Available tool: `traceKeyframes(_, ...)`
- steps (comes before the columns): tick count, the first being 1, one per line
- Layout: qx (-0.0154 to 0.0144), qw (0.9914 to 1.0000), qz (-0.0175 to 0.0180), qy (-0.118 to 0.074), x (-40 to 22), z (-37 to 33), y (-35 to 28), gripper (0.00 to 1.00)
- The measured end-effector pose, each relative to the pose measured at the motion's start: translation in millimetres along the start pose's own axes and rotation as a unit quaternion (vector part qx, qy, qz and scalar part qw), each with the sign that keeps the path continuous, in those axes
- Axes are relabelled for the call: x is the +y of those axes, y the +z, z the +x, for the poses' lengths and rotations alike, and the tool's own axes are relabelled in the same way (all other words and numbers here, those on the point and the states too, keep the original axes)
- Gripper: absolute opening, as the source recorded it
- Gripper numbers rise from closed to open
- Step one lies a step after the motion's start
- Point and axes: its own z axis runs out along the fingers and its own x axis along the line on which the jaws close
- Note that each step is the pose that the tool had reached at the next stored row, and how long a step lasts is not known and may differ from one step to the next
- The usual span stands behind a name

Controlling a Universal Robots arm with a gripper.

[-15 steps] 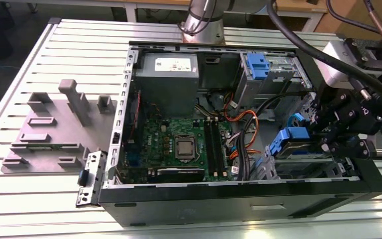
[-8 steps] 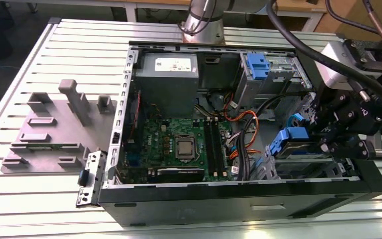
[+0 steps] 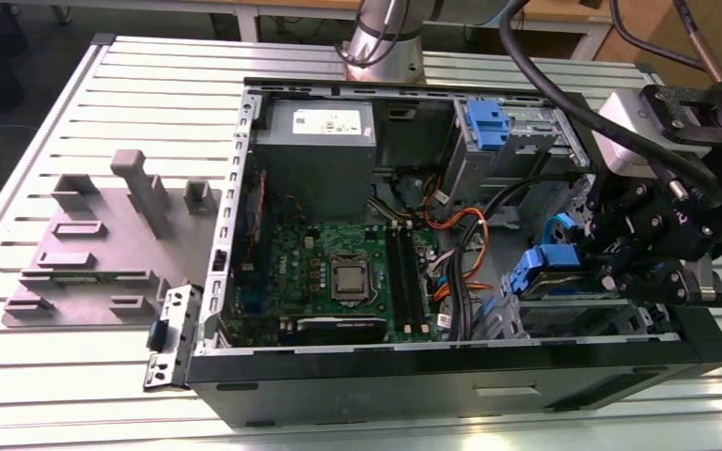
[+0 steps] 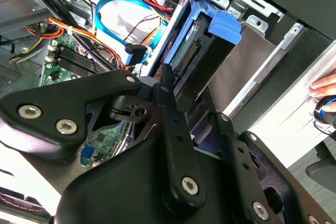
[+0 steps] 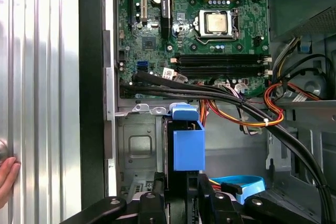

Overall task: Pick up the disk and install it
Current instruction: 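Insert the disk into the insertion slot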

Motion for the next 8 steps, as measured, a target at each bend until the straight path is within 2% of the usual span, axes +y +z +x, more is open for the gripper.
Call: traceKeyframes(8, -0.0005, 1.0, 0.0, 0.0, -0.1, 0.1, 0.7, 0.35)
